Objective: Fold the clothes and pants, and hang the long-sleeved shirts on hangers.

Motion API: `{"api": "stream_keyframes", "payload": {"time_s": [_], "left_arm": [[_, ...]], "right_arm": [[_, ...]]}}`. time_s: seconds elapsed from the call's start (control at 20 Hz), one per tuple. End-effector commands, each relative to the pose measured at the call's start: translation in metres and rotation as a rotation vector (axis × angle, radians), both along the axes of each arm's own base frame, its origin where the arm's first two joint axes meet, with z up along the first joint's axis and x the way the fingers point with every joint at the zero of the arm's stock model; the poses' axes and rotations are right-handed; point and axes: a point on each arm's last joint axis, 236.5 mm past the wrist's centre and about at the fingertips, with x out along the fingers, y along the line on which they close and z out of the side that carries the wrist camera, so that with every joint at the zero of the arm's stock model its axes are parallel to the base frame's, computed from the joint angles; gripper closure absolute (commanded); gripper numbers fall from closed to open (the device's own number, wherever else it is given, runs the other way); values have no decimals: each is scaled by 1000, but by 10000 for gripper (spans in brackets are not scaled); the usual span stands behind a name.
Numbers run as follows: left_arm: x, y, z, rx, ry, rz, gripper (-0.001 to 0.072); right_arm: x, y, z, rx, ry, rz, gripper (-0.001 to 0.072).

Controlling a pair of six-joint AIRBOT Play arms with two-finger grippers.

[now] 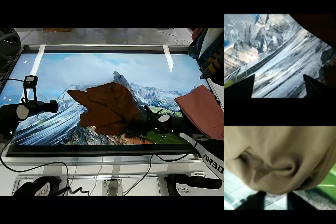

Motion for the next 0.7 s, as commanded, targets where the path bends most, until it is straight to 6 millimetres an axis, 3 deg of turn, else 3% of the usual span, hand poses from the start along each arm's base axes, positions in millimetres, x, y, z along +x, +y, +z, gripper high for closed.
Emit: {"api": "stream_keyframes", "payload": {"time_s": [0.0, 0.15, 0.4, 0.65], "left_arm": [[0, 0, -1, 0, 2, 0, 1], [0, 0, -3, -15, 7, 18, 7], [4, 0, -33, -149, 78, 189, 11], [20, -34, -53, -367, 103, 248, 11]], "right_arm": [[7, -2, -4, -19, -13, -9, 536], [6, -6, -6, -44, -30, 23, 700], [-7, -39, 4, -180, -99, 179, 701], [-8, -113, 51, -292, -144, 129, 702]]}}
